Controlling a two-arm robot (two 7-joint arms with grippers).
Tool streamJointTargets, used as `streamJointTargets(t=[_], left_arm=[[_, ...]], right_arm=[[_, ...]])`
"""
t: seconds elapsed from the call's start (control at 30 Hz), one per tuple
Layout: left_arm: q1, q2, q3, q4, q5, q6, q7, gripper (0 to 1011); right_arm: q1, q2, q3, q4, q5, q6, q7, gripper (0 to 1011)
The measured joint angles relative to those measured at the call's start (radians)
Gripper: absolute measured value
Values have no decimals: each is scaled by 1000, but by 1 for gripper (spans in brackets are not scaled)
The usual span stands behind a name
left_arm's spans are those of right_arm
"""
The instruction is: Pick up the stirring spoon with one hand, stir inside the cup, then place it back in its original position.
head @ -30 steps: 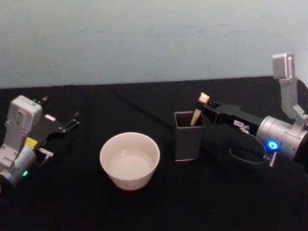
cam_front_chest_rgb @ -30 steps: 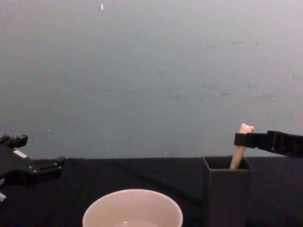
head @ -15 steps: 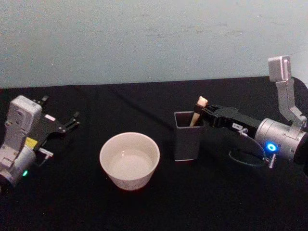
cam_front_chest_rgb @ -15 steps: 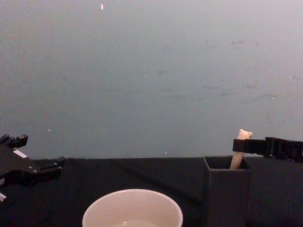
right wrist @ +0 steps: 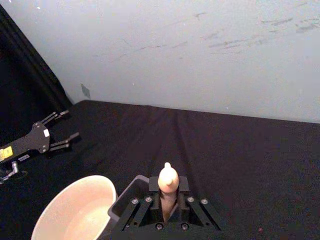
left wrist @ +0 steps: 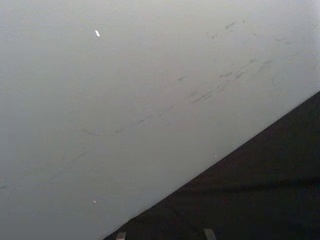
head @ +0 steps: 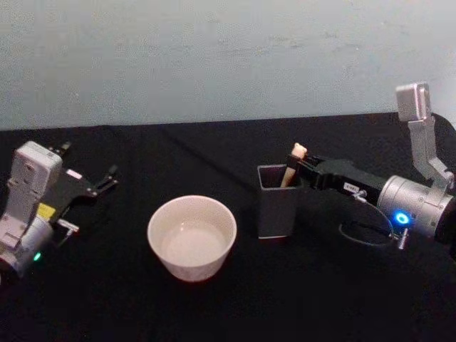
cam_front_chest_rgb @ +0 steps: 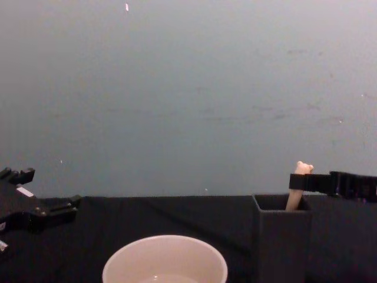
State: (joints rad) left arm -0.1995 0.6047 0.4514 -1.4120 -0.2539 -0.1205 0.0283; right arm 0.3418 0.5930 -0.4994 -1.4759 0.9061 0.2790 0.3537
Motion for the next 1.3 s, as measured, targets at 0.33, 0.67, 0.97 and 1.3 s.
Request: streamJointTargets(t=[0.33, 0.67, 0.97, 1.3], left_arm=[[0, 0, 0, 0, 0, 0, 0, 1001], [0, 0, 0, 0, 0, 0, 0, 1001], [0, 0, 0, 0, 0, 0, 0, 1001], [0, 0, 0, 0, 0, 0, 0, 1001]], right_arm=[[0, 0, 0, 0, 1, 0, -1, 218], [0, 0, 0, 0, 2, -1, -2, 462], [0, 0, 0, 0, 2, -1, -2, 759], [0, 0, 0, 0, 2, -1, -2, 1002]])
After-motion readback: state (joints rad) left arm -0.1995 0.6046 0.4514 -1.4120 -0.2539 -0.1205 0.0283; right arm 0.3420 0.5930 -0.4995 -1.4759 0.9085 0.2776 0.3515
